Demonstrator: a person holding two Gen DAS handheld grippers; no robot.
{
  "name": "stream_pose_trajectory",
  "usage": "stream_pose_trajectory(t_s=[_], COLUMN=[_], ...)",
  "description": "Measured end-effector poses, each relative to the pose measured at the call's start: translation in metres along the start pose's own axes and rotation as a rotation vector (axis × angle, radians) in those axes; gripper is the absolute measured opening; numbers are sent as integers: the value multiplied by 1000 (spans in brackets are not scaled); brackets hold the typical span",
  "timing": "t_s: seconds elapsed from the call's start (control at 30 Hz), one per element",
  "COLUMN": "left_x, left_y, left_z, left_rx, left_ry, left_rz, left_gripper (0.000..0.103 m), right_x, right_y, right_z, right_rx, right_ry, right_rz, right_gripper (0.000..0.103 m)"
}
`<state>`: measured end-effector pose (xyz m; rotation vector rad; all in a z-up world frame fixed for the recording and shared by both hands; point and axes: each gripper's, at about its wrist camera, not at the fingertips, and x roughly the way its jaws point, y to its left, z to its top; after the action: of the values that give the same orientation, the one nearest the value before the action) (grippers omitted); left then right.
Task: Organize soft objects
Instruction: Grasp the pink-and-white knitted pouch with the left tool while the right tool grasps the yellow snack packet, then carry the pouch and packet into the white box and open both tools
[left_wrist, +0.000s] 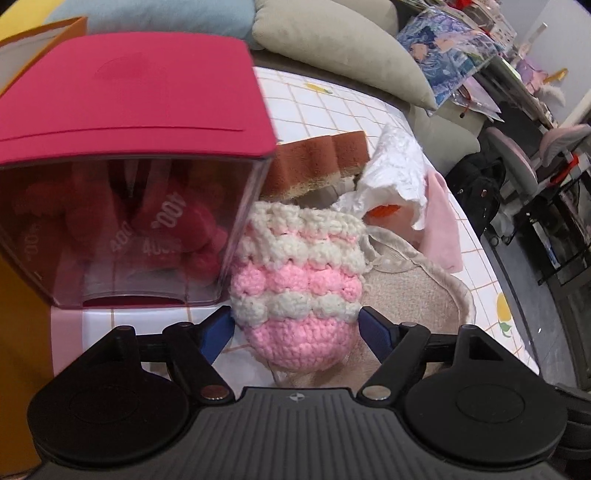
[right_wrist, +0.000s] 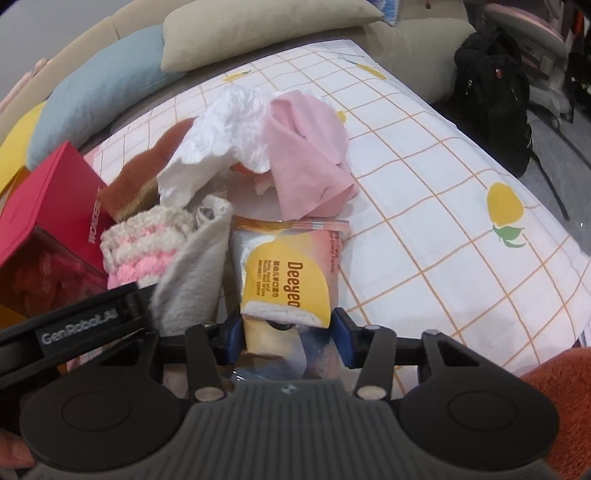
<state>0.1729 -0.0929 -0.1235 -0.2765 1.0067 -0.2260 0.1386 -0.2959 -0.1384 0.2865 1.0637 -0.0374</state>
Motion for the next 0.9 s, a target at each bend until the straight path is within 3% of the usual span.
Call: stream_pose_trajectory(t_s=[0.13,0.23,0.5,0.9], left_x=[-7,-13,-45,-101], left_y=[-7,-8,-10,-6], left_z=[-1,-2,-6,-19], left_rx=[46,64,81,111], left_ry=[-24,-41,-100,-143], left_rz=[-5,-2,-33,-68], left_gripper=[60,50,40,37], right_x=[-3,-5,-18,-60], right_y=[-1,-2,3,8], right_z=[-1,-1,-5,-22], right_rx=[-3,1,-24,-40], right_ry=[-8,-14,-20,-54], right_rz=[2,2,-26,-41], right_gripper=[38,34,31,31])
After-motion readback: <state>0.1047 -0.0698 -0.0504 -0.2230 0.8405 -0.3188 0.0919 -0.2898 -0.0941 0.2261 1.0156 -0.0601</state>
